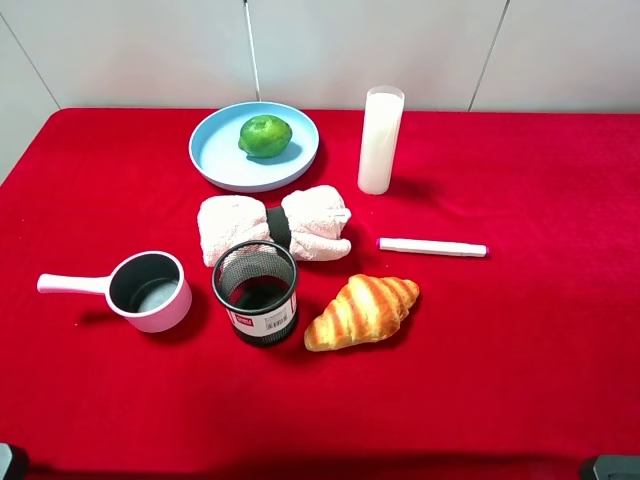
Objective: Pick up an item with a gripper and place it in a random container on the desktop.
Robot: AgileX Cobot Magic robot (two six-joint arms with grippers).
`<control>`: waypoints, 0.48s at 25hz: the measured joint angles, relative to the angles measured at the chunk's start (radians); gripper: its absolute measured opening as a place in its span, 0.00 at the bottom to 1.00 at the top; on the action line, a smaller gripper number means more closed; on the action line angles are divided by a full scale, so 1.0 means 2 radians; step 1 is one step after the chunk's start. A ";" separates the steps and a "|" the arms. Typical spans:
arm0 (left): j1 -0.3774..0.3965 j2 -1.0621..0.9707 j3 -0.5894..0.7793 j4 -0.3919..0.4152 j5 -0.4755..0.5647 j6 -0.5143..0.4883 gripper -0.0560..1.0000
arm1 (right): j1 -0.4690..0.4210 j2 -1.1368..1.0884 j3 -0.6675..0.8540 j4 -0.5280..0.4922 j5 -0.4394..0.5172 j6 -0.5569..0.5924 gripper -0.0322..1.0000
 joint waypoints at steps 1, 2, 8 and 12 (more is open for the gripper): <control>0.000 -0.013 0.007 -0.009 0.000 -0.003 0.99 | 0.000 0.000 0.000 0.000 0.000 0.000 0.70; 0.000 -0.026 0.013 -0.015 0.000 -0.007 0.99 | 0.000 0.000 0.000 0.000 0.000 0.000 0.70; 0.006 -0.113 0.071 -0.037 0.000 -0.015 0.99 | 0.000 0.000 0.000 0.000 0.000 0.000 0.70; 0.048 -0.178 0.115 -0.041 0.000 -0.016 0.99 | 0.000 0.000 0.000 0.000 0.000 0.000 0.70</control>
